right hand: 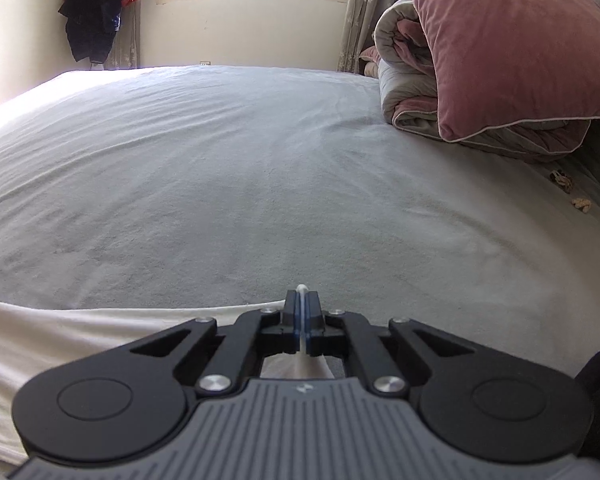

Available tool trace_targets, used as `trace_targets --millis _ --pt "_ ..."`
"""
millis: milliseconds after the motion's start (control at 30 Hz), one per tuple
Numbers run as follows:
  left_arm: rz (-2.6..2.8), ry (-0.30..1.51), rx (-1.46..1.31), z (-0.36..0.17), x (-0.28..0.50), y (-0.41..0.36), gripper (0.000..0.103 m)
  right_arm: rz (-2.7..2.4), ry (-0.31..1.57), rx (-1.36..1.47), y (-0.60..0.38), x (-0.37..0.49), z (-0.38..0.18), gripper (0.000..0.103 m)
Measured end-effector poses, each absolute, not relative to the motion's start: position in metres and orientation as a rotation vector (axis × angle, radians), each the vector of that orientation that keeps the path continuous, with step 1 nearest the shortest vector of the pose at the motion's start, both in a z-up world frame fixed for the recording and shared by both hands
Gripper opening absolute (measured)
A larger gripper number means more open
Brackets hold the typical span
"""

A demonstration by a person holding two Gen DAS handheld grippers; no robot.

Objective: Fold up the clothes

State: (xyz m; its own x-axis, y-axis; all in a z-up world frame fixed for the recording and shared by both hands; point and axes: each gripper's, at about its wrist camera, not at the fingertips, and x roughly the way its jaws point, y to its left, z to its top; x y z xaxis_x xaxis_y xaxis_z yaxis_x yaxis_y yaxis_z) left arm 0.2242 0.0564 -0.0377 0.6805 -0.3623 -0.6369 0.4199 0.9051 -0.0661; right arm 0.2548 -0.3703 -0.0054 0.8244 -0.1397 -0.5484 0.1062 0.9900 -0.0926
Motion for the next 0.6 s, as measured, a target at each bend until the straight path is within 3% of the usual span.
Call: trace_targets --millis 67,300,333,433,600 --pt "-0.436 0.674 0.111 -0.040 0.222 0.053 0.038 -0.149 0.512 -0.048 -0.373 0.248 -0.001 0.002" --pt "-0.413 0.648 0.131 -0.046 0.223 0.048 0.044 -0.146 0.625 -0.042 -0.378 0.273 -0.013 0.004" --pt "-0.409 0.648 0.131 -0.045 0.223 0.047 0.044 -0.149 0.650 -0.043 -0.379 0.277 -0.017 0.007" --pt "-0.404 0.653 0.126 -0.041 0.220 0.047 0.044 -0.194 0.635 -0.054 -0.382 0.270 -0.012 0.035" --pt "-0.418 0.650 0.096 -0.032 0.208 0.049 0.045 -0.192 0.632 0.017 -0.397 0.254 0.006 0.035"
